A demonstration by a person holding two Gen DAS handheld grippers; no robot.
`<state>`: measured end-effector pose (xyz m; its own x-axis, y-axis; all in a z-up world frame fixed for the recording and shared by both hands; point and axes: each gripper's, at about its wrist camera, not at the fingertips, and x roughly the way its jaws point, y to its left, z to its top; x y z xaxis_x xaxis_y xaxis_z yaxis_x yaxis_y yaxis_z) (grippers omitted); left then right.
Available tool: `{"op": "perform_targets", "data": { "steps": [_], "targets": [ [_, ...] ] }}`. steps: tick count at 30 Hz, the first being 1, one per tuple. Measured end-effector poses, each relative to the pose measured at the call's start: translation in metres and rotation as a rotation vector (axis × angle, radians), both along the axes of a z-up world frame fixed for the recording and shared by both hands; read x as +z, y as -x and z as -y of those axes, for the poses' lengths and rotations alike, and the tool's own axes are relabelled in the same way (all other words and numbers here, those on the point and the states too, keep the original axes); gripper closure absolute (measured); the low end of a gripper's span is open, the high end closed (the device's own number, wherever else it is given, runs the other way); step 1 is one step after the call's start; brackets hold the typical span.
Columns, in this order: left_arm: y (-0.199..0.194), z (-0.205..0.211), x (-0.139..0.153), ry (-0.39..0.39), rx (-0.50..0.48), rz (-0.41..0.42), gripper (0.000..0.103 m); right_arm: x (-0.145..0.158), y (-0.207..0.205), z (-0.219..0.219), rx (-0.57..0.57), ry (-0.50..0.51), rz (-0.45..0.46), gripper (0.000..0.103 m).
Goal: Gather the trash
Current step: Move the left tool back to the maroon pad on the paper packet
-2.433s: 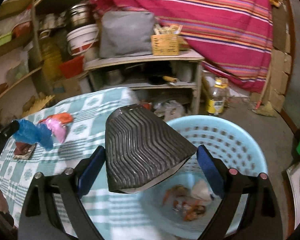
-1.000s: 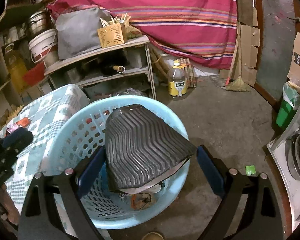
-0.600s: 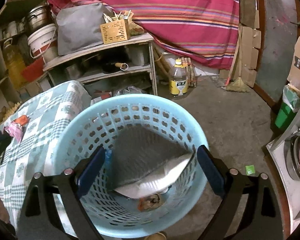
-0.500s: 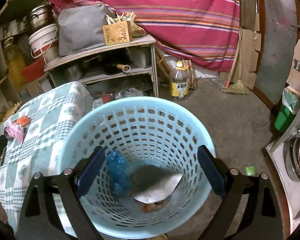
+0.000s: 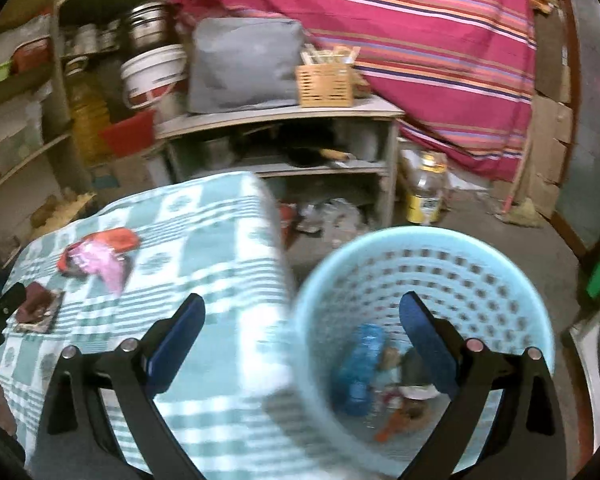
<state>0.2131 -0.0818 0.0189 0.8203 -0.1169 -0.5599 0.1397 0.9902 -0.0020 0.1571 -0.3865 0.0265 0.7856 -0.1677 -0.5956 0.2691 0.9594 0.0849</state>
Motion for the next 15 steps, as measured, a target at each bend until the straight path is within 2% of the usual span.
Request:
{"op": "perform_targets", "data": {
  "steps": [5,9,15],
  "targets": [
    [-0.009,-0.048,-0.015,-0.016,0.079,-0.02,0.006,-0.012,-0.021,-0.038,0.068,0.012,-0.022,0.007],
    [-0.022,-0.077,-0.027,-0.064,0.128,-0.057,0.006,-0.02,-0.038,-0.061,0.103,0.004,-0.036,0.007],
    [-0.036,-0.101,-0.04,-0.068,0.13,-0.089,0.005,-0.03,-0.06,-0.092,0.151,-0.016,-0.065,0.007]
  ]
}}
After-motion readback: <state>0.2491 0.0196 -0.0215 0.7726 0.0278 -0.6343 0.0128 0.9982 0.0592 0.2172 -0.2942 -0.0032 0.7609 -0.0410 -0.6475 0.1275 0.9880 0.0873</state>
